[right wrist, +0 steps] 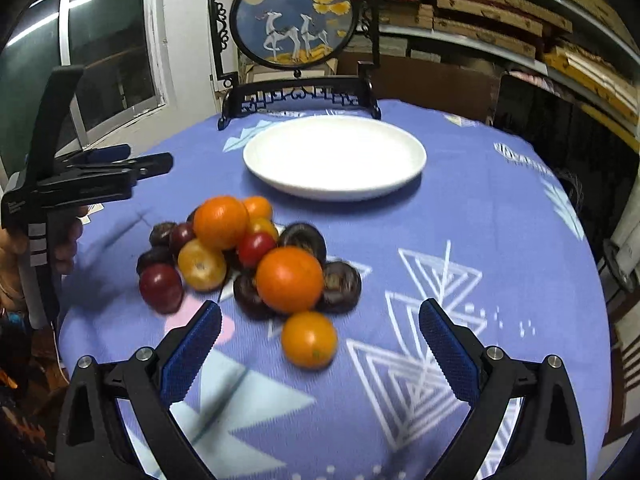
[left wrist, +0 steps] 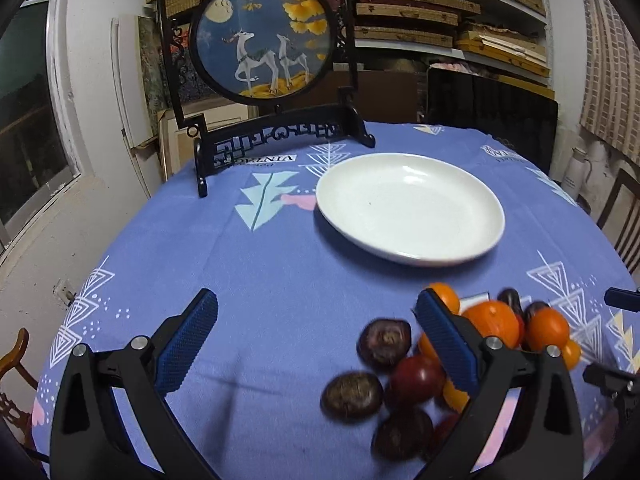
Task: Organize fruits
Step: 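Move both tools toward the fruit pile beside the white plate, then grasp a large orange with the right tool while the left tool grasps another orange, then carry both held oranges over the white plate, then open both tools to set the oranges on the plate, then grasp a red plum with the right tool while the left tool grasps a dark brown fruit, then carry the red plum and dark brown fruit over the plate, then open both tools to drop the fruits onto the plate, then grasp an orange tomato with the right tool while the left tool grasps a yellow tomato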
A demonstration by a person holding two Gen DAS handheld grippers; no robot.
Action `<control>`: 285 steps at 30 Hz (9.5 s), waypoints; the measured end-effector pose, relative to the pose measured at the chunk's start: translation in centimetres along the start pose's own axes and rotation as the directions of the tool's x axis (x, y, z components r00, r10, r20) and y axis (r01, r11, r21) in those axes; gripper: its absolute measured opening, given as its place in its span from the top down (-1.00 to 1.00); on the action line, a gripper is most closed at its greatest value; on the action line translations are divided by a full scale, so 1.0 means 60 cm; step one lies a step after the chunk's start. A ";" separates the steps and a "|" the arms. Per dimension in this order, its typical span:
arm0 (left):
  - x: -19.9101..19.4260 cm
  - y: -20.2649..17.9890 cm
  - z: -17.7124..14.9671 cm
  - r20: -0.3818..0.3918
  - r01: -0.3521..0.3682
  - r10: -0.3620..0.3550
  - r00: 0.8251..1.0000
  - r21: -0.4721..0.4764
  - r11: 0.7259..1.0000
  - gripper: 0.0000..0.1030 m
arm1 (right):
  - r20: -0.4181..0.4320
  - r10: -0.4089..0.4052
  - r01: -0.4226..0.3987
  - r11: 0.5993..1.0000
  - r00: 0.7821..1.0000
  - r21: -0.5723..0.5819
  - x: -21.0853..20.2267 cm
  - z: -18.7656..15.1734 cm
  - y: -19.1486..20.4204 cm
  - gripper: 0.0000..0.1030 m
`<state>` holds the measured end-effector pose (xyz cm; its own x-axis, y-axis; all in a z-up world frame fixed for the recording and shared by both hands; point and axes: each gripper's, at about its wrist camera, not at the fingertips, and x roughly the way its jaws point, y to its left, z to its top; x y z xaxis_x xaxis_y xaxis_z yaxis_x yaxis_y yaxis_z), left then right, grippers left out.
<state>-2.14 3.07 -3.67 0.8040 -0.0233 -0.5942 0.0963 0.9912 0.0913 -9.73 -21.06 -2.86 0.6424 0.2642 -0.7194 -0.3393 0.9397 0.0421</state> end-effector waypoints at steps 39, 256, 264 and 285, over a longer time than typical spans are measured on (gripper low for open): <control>0.064 -0.150 -0.012 -0.232 0.343 -0.311 0.922 0.110 0.933 0.13 | -0.018 0.153 -0.149 0.981 0.988 0.122 0.047 0.023 -0.043 0.14; 0.120 -0.043 0.110 -0.114 0.033 -0.020 0.993 0.109 0.993 -0.38 | -0.057 0.141 -0.142 0.990 0.988 -0.017 0.081 0.142 -0.061 -0.21; 0.052 0.001 0.050 -0.125 0.013 0.000 0.992 0.102 0.995 -0.47 | -0.133 0.147 -0.154 0.987 0.980 -0.047 0.032 0.033 -0.039 -0.27; -0.020 -0.125 -0.072 -0.150 0.215 -0.172 0.974 0.354 0.910 -0.49 | -0.201 0.091 -0.109 0.991 0.975 -0.081 0.056 -0.018 -0.020 0.31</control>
<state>-6.37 -3.76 -7.07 0.6786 -0.1733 -0.7137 0.4681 0.8509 0.2385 -7.90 -21.56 -6.07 0.4580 0.2993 -0.8371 -0.4619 0.8847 0.0636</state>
